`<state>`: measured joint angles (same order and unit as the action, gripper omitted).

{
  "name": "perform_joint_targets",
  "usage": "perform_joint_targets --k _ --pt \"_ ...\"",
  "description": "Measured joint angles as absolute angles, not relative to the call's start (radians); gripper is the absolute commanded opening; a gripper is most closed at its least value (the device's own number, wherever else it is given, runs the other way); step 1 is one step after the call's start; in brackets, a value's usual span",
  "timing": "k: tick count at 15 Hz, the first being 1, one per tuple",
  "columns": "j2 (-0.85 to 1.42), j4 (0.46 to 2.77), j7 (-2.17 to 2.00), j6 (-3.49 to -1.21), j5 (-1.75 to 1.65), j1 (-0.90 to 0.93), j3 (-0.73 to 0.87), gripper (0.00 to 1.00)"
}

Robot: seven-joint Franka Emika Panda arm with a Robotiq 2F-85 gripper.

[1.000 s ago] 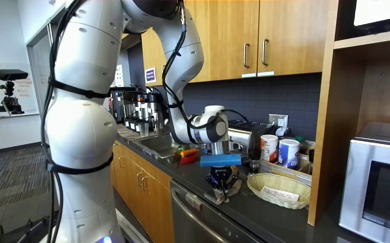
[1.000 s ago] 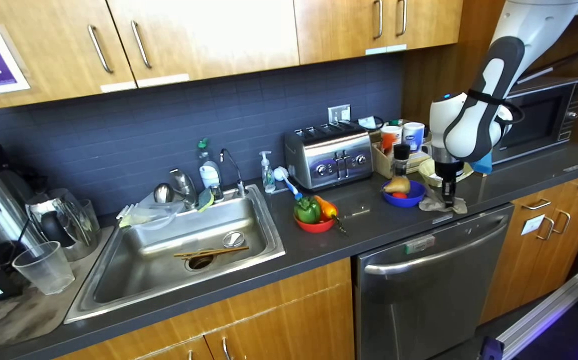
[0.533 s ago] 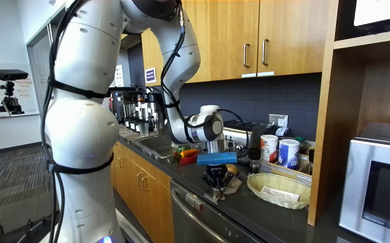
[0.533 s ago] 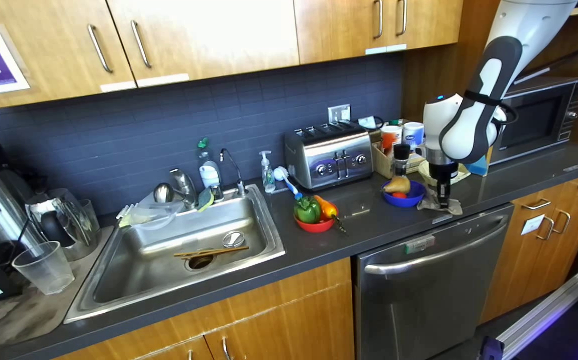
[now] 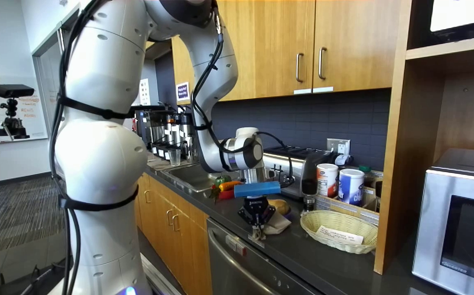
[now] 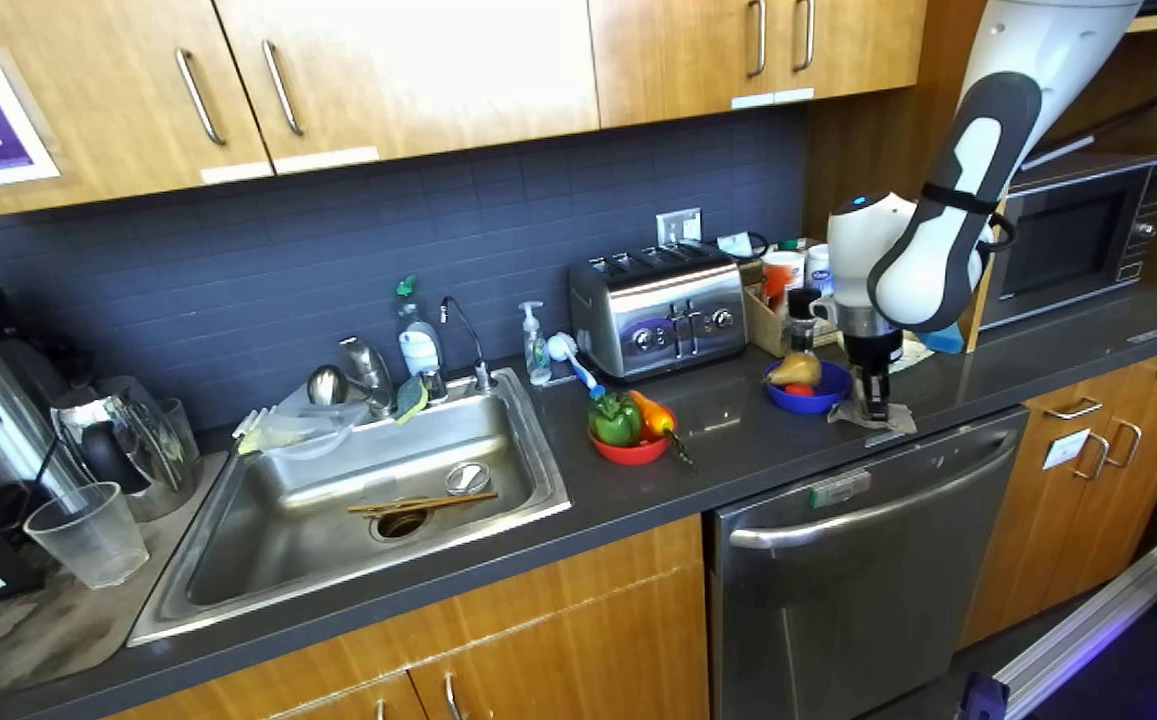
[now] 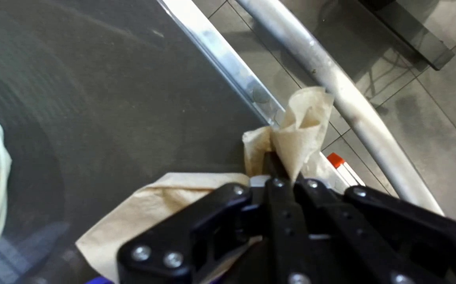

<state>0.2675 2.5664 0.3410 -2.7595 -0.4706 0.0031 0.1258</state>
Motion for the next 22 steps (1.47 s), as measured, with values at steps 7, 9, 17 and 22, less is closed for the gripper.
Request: perform_joint_targets --k 7,9,17,22 --pt "0.263 2.563 0.286 -2.700 -0.547 0.057 0.101 0.00" --pt "0.263 2.563 0.280 -2.684 -0.556 0.067 0.092 0.00" --pt "0.274 2.566 0.276 -2.655 -0.605 0.075 0.041 0.00" --pt "0.337 2.562 0.278 -2.662 -0.609 0.097 0.001 0.00"
